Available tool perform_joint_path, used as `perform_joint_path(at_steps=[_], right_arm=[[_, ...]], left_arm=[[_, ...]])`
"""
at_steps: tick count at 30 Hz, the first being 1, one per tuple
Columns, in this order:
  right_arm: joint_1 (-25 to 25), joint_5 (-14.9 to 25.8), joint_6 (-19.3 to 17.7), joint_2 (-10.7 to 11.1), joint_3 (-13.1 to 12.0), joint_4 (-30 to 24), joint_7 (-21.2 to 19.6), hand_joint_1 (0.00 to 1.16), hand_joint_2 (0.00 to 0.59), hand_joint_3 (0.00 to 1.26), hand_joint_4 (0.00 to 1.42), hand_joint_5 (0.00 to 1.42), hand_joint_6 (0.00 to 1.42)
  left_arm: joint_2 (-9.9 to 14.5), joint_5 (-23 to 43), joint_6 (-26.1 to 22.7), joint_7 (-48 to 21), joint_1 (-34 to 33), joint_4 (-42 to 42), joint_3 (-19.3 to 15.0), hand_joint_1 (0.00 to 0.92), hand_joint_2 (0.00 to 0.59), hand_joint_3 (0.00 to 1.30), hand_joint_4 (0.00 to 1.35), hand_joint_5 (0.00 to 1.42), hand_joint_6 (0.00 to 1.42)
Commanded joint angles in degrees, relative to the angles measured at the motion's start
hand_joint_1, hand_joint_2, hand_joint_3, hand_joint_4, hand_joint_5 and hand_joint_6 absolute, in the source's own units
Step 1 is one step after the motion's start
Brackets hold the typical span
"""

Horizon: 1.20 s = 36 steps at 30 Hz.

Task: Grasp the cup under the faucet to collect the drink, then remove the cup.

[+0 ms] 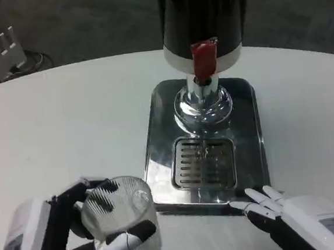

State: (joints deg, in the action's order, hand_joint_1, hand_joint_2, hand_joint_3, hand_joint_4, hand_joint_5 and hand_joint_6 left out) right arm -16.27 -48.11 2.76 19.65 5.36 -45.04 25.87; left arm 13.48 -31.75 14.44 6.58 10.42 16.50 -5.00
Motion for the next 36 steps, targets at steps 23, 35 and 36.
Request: perform_joint_path(at_steps=[23,35,36], right_arm=[[-5.09,4.37,-0.36,0.56,-6.82,-3.71,-1.03,0.5,0.416,0.19,0.03,0.0,0.0],[-7.83,5.75,-1.23,0.63,-8.37,-4.49,-2.0,0.5,0.411,0.19,0.03,0.0,0.0],[-7.86,5.85,-1.17,0.65,-8.52,-4.41,-2.04,0.5,0.411,0.19,0.03,0.0,0.0]], left_arm=[[4.69,-4.52,-7.86,3.16,-35.21,-24.95,9.32,0.607,0.021,0.83,0.89,0.95,0.88],[2.86,-12.17,-8.89,11.45,-42.58,-33.44,17.09,0.605,0.027,0.83,0.89,0.95,0.87],[2.66,-13.12,-9.25,12.39,-43.47,-34.28,17.71,0.604,0.028,0.83,0.89,0.95,0.87]])
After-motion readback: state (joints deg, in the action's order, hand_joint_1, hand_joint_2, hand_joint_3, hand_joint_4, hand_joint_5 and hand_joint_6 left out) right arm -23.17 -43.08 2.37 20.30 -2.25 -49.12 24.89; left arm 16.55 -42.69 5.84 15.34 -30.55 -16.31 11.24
